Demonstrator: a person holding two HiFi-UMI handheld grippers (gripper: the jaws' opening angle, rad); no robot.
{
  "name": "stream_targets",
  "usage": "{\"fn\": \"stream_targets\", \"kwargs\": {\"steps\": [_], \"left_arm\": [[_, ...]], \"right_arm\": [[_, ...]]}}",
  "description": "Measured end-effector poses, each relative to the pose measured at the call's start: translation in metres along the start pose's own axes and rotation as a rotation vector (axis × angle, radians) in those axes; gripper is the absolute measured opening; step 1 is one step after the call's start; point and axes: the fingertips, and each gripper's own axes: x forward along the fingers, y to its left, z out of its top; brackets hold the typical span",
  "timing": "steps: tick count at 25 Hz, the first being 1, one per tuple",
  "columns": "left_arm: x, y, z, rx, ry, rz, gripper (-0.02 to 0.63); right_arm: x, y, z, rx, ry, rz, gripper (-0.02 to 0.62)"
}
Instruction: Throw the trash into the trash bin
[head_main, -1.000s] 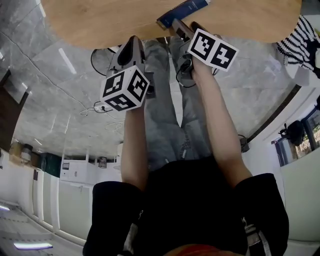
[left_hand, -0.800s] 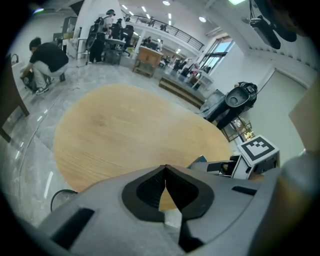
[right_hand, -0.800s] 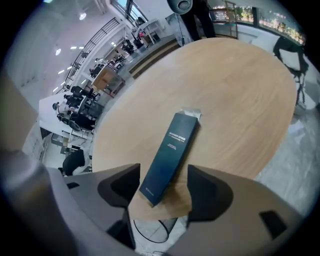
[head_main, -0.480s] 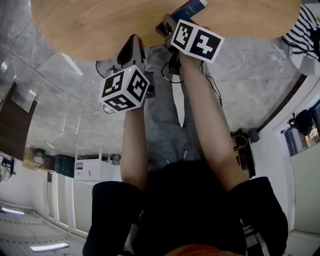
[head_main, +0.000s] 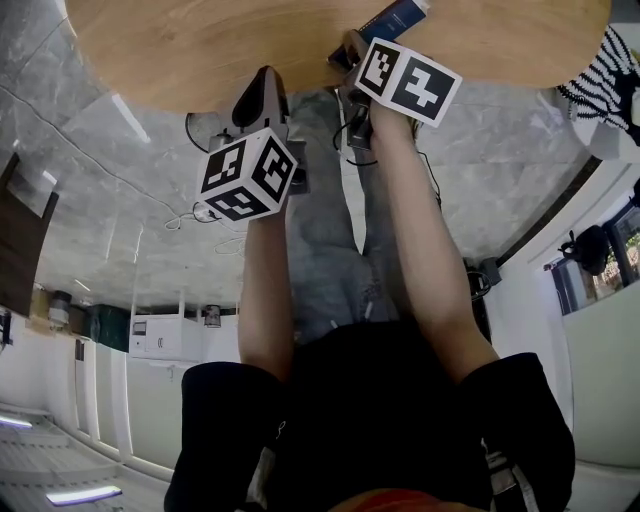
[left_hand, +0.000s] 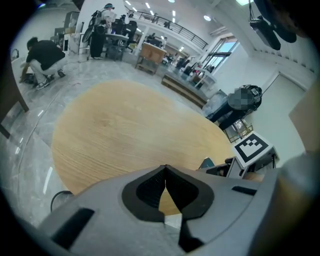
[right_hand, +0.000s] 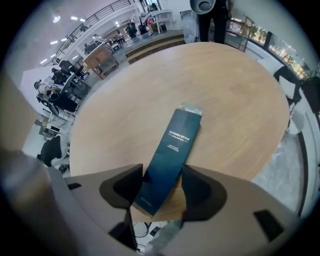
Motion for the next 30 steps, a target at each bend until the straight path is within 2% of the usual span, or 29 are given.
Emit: {"fn": "stream_targets", "kwargs": {"steps": [4,8,13,18,26,30], "left_arm": [[-0.009,0.015,-0.003,-0.030,-0.018,0.017,0.009],[-0.024,0.034,-0.015,-0.081,-0.053,0.043,0.009],[-0.044,0.058,-0.039,-0.186,-0.112,0.096,0.009],[-0.072,0.085,-0.074,-0.289,-0.169,0.167,0.009],[-0.117,0.127,-0.133,-0.462,-0.274,0.268,0.009],[-0.134,0.141,-0.169,-0.563,-0.338,0.311,0.009]], "right_arm": [[-0.006,-0.001,-0.002,-0.018,-0.007,0.009,0.225],[-0.015,0.017,-0.013,-0.112,-0.013,0.060,0.218],[-0.017,0.049,-0.031,-0.328,0.008,0.128,0.213],[-0.017,0.084,-0.065,-0.514,0.047,0.210,0.212],[-0.012,0.135,-0.141,-0.819,0.141,0.328,0.210],[-0.007,0.151,-0.189,-0.995,0.234,0.394,0.210]]}}
